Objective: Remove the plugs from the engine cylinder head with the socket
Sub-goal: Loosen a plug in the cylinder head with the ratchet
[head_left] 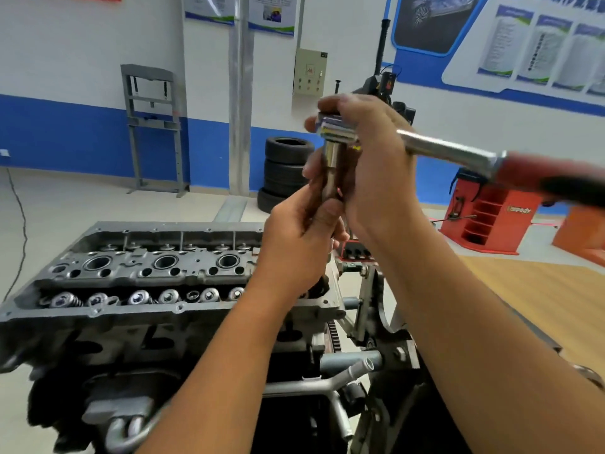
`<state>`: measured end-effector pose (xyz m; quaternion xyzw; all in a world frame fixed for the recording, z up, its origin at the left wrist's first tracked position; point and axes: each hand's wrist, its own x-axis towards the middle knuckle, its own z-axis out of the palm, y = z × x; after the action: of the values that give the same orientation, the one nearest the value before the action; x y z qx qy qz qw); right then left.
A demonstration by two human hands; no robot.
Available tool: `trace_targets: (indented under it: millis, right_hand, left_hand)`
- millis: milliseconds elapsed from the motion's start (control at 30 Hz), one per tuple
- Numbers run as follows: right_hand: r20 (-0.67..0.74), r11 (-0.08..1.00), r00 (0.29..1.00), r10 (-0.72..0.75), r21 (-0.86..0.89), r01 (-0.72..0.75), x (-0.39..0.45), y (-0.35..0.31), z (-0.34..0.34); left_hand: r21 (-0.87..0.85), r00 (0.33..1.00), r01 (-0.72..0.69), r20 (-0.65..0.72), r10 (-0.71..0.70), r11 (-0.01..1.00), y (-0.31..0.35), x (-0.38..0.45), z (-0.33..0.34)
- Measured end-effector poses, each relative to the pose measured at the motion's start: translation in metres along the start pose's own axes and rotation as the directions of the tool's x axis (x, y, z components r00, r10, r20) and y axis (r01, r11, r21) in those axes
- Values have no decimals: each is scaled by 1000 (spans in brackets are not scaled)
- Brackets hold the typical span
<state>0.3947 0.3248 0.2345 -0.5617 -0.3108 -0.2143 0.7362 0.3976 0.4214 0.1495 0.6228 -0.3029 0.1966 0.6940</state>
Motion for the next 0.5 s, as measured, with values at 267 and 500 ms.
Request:
trace_targets:
  millis: [267, 500]
  right_hand:
    - [299, 854, 917, 264, 371, -366, 24, 5, -3]
    - [-71, 986, 989, -129, 98, 135, 11, 14, 5]
  left_hand:
    - [139, 981, 73, 167, -96, 988, 6, 6, -31]
    - [239, 997, 47, 53, -62, 970, 3, 2, -17]
